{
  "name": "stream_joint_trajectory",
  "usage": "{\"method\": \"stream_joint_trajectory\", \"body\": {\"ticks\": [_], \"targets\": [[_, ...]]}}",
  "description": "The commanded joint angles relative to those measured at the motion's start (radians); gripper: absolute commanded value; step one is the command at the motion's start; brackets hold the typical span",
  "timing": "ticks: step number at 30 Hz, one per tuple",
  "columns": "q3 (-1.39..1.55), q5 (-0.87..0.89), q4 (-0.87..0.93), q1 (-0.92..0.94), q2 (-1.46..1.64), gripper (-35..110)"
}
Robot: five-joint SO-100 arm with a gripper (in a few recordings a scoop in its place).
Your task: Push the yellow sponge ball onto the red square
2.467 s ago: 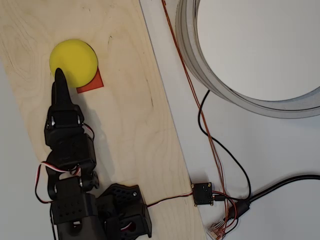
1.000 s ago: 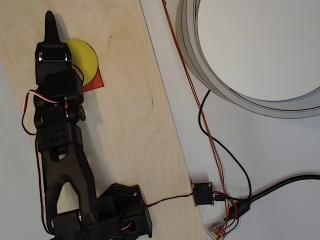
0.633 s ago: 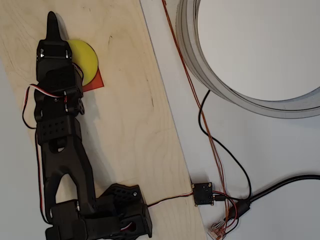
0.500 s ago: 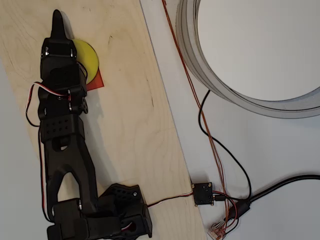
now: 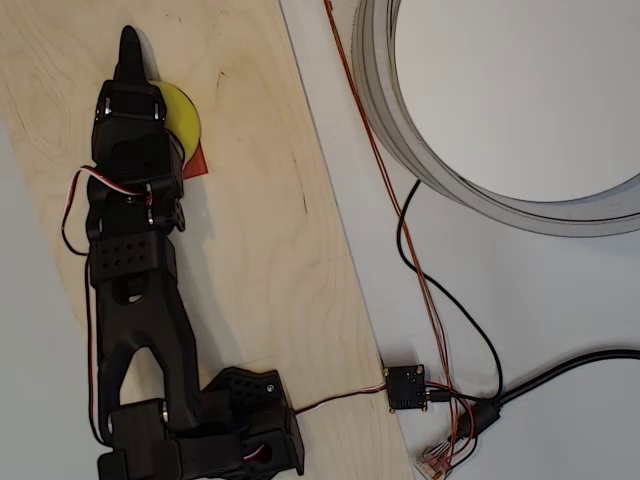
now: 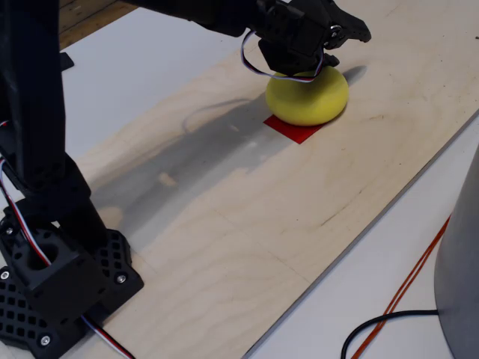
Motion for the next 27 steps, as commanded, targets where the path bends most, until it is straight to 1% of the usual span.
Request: {"method": "stream_joint_trajectory", "body": {"ticks": [1, 27], "targets": [[0.034, 0.029, 0.021, 0.018, 0.046, 20], [0.250, 0.049, -0.032, 0.018, 0.187, 20]]}}
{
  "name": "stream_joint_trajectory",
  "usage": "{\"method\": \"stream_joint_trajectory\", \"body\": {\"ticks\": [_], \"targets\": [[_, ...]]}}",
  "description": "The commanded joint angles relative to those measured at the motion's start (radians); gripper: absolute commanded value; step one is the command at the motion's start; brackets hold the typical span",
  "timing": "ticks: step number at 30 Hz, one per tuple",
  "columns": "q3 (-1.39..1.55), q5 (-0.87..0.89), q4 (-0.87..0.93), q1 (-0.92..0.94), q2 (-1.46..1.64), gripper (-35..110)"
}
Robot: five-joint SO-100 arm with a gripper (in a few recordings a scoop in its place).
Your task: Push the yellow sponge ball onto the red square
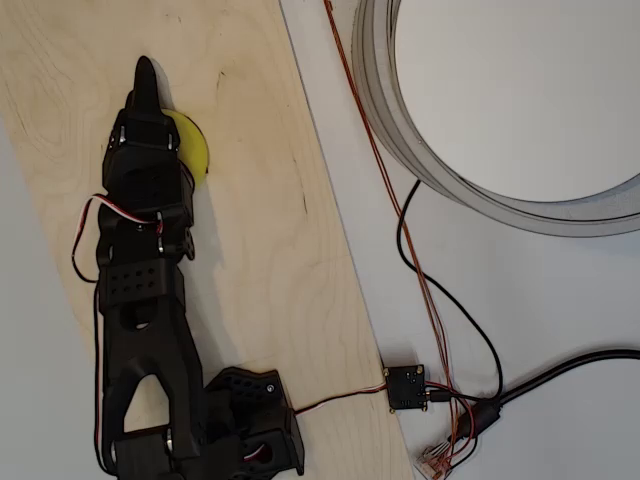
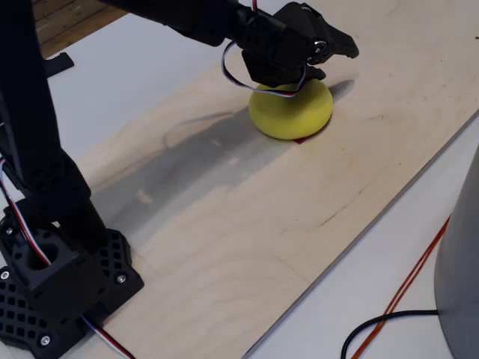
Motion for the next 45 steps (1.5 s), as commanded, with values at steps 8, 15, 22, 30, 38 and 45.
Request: {"method": "stream_joint_trajectory", "body": {"ticks": [8, 15, 22, 30, 38, 45], "targets": [[0.041, -0.005, 0.005, 0.015, 0.064, 20], [0.015, -0.026, 0.003, 0.023, 0.067, 20], [-0.014, -0.092, 0.005, 0.028, 0.110, 21], [-0.014, -0.183, 0.005, 0.029, 0.212, 21], [-0.023, -0.293, 0.005, -0.005, 0.379, 21], [-0.089, -0.360, 0.005, -0.031, 0.416, 23]]}}
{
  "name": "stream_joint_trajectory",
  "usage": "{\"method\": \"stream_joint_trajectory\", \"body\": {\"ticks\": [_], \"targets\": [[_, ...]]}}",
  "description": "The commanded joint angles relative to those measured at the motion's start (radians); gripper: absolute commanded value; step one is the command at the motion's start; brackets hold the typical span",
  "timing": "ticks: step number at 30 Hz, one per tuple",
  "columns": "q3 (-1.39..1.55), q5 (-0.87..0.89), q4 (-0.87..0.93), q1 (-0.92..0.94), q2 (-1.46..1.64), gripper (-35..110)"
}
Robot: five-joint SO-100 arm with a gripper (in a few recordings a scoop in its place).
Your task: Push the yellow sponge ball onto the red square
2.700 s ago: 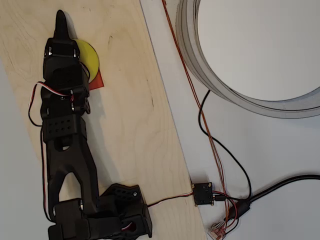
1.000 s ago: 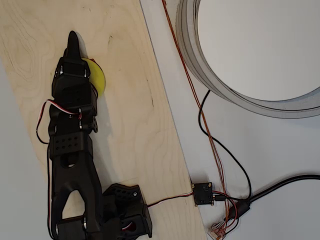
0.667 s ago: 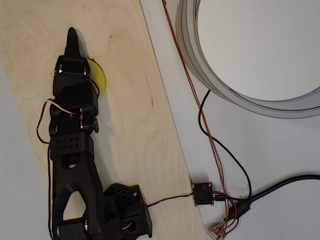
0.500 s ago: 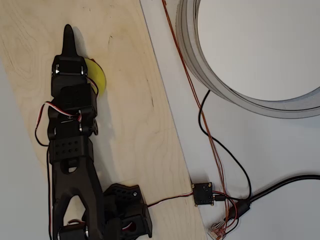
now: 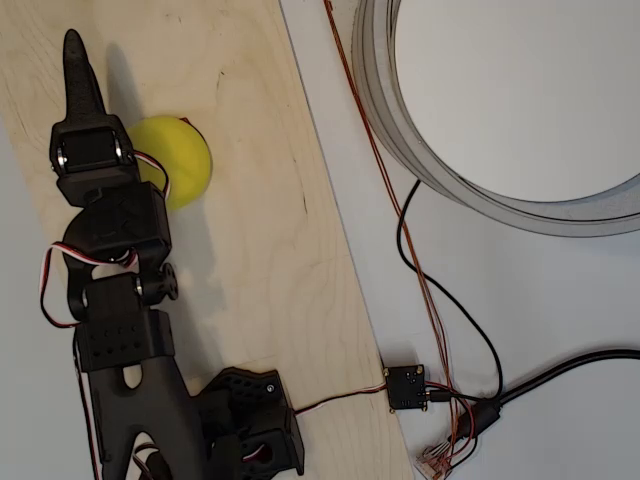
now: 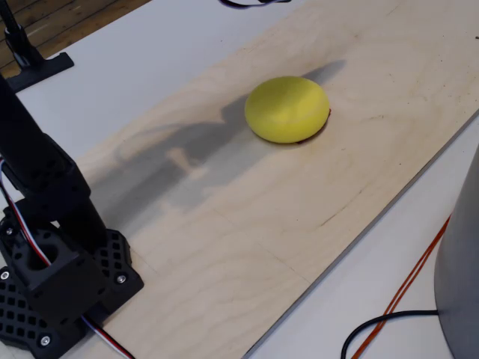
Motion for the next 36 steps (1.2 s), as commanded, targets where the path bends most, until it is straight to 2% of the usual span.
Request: {"method": "stream_joint_trajectory", "body": {"ticks": [1, 11, 17, 23, 25, 27, 28, 36], "targets": [[-0.055, -0.014, -0.002, -0.008, 0.072, 23], [-0.077, -0.094, -0.002, -0.023, 0.178, 25], [-0.075, -0.253, -0.005, -0.044, 0.235, 38], [-0.072, -0.244, -0.005, -0.040, 0.253, 41], [-0.078, -0.245, -0.006, -0.037, 0.256, 37], [-0.098, -0.222, -0.043, -0.023, 0.250, 8], [-0.120, -0.196, -0.043, -0.008, 0.239, 0], [-0.127, -0.166, -0.044, 0.031, 0.215, 0]]}}
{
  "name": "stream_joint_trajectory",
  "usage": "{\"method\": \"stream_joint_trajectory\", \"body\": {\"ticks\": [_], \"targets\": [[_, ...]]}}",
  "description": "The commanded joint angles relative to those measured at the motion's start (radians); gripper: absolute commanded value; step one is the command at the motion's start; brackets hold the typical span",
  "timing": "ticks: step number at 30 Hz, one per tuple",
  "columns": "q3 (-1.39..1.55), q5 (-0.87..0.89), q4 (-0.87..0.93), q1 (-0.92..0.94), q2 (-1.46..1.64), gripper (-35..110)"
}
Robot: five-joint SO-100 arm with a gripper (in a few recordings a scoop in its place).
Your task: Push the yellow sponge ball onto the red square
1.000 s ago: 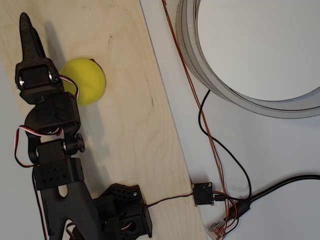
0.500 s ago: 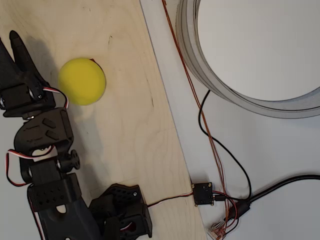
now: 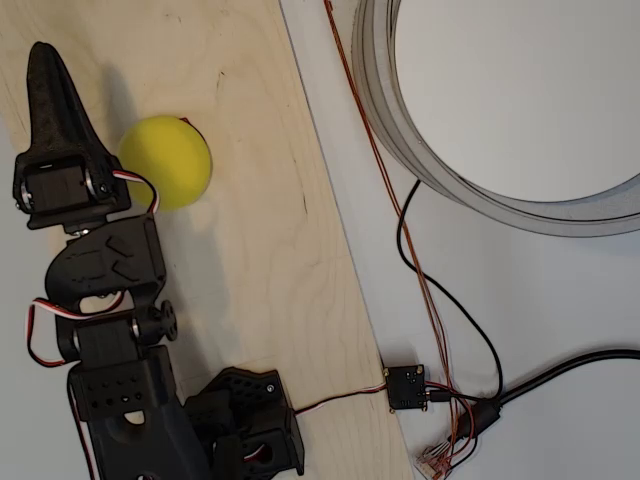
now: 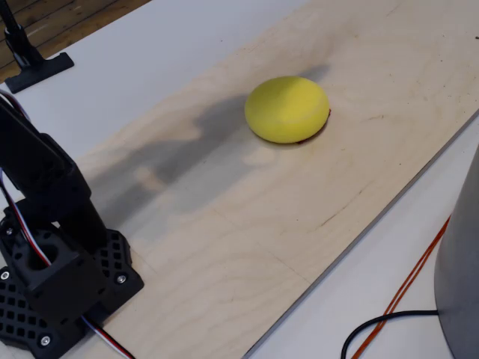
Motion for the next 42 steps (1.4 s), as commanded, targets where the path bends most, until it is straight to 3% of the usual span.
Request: {"method": "stream_joint_trajectory", "body": {"ticks": [1, 2, 4, 5, 8, 13, 14, 16, 17, 28, 31, 34, 40, 42], "targets": [[-0.020, 0.018, -0.009, 0.012, 0.029, 0], [0.002, -0.006, -0.043, 0.009, 0.041, 1], [0.074, -0.086, -0.104, -0.020, 0.078, 30], [0.095, -0.126, -0.104, -0.037, 0.095, 36], [0.144, -0.132, -0.117, -0.049, 0.127, 41], [0.130, -0.138, -0.118, -0.037, 0.129, 37], [0.126, -0.127, -0.127, -0.034, 0.130, 29], [0.086, -0.089, -0.135, -0.021, 0.115, 2], [0.067, -0.080, -0.126, -0.011, 0.103, 0], [0.103, -0.044, -0.164, 0.014, 0.115, 0], [0.152, -0.140, -0.167, -0.034, 0.149, 31], [0.189, -0.144, -0.167, -0.048, 0.167, 36], [0.184, -0.161, -0.167, -0.041, 0.179, 33], [0.189, -0.115, -0.196, -0.037, 0.189, 21]]}}
